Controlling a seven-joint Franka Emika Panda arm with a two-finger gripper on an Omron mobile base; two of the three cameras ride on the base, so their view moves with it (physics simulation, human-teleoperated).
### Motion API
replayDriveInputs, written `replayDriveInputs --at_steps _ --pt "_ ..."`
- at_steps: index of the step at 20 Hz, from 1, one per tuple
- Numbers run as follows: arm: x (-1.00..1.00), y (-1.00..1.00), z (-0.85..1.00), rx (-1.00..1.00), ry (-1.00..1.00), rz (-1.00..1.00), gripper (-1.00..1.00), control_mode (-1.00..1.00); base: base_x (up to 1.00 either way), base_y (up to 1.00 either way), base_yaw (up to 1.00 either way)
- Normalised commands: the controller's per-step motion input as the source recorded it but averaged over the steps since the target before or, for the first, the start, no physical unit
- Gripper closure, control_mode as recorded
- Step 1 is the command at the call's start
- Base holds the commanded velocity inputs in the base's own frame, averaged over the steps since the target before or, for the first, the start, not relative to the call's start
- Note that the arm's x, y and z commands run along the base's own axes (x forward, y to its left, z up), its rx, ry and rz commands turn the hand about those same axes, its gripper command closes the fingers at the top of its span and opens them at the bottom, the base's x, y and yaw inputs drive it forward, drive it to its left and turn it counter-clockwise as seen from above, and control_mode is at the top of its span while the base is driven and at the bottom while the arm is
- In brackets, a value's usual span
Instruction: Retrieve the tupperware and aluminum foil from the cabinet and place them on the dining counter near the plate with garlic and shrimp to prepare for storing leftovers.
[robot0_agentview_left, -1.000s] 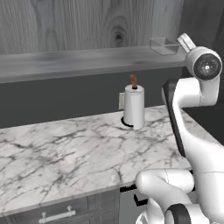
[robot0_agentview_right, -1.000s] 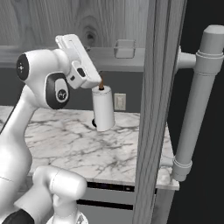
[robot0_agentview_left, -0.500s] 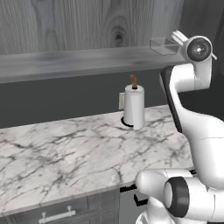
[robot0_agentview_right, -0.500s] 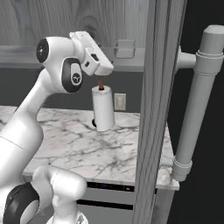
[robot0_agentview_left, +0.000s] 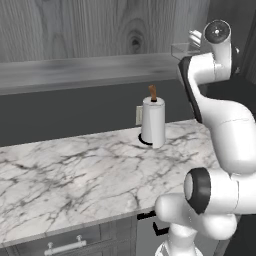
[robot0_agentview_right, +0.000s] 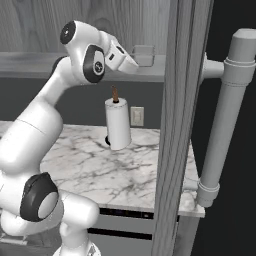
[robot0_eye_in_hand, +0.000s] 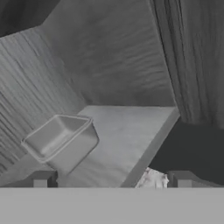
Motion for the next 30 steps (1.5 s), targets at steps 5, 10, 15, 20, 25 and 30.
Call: replayDriveInputs --at_steps 5,10,15,20,25,30 --pt "0.72 -0.21 -0.03 0.0 0.17 0.04 -1.0 -1.0 0.0 0.0 0.0" --pt "0.65 -0.07 -0.05 0.0 0.08 0.11 -1.0 -1.0 0.0 0.0 0.0" --pt "0.61 0.0 -0.19 0.0 0.0 0.12 -1.0 -1.0 0.0 0.0 0.0" --pt "0.72 -0.05 -0.31 0.0 0.0 0.06 -1.0 -1.0 0.0 0.0 0.0" --pt "0.69 -0.17 -0.3 0.0 0.01 0.0 -1.0 -1.0 0.0 0.0 0.0" --pt "0.54 -0.04 -0.39 0.0 0.03 0.0 1.0 -1.0 0.0 0.0 0.0"
